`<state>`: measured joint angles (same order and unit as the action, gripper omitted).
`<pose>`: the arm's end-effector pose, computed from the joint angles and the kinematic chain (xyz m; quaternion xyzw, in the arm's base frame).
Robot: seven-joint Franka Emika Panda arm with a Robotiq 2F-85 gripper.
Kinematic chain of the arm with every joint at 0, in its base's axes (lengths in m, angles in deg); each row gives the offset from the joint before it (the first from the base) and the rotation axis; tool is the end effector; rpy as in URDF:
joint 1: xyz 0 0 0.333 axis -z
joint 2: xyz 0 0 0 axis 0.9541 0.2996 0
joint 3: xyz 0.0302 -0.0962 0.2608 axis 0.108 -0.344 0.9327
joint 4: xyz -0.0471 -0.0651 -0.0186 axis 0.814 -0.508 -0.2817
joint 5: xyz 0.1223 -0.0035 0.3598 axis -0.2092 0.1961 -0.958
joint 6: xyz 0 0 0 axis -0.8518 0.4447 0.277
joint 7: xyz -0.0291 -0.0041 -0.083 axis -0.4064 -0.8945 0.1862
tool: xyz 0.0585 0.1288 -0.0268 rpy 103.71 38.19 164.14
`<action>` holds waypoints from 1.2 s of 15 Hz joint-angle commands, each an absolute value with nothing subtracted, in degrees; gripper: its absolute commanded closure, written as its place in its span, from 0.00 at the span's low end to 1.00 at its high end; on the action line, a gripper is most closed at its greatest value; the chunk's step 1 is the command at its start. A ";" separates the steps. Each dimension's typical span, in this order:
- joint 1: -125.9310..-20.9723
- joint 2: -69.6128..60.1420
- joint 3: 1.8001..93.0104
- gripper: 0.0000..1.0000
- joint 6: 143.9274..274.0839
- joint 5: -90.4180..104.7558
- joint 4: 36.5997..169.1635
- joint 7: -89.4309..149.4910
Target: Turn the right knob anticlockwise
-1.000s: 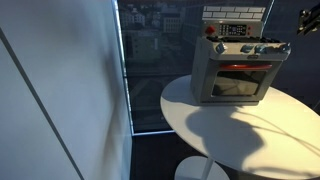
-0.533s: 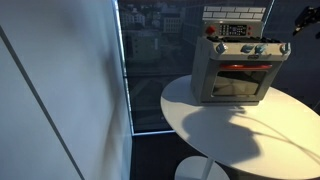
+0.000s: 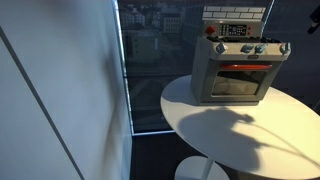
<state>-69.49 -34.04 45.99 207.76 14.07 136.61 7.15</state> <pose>0.5167 -0.0856 0.4477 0.9483 -0.2586 0.1811 0.0316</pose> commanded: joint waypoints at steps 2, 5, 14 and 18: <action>-67.79 -37.47 47.25 0.00 198.21 10.70 136.19 10.84; -67.67 -38.56 47.45 0.00 191.38 9.58 135.30 11.87; -67.78 -39.91 47.04 0.00 173.19 4.70 131.24 14.19; -67.49 -39.77 47.17 0.00 168.62 3.48 129.56 14.17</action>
<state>-68.59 -39.85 46.84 172.49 5.03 131.86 12.56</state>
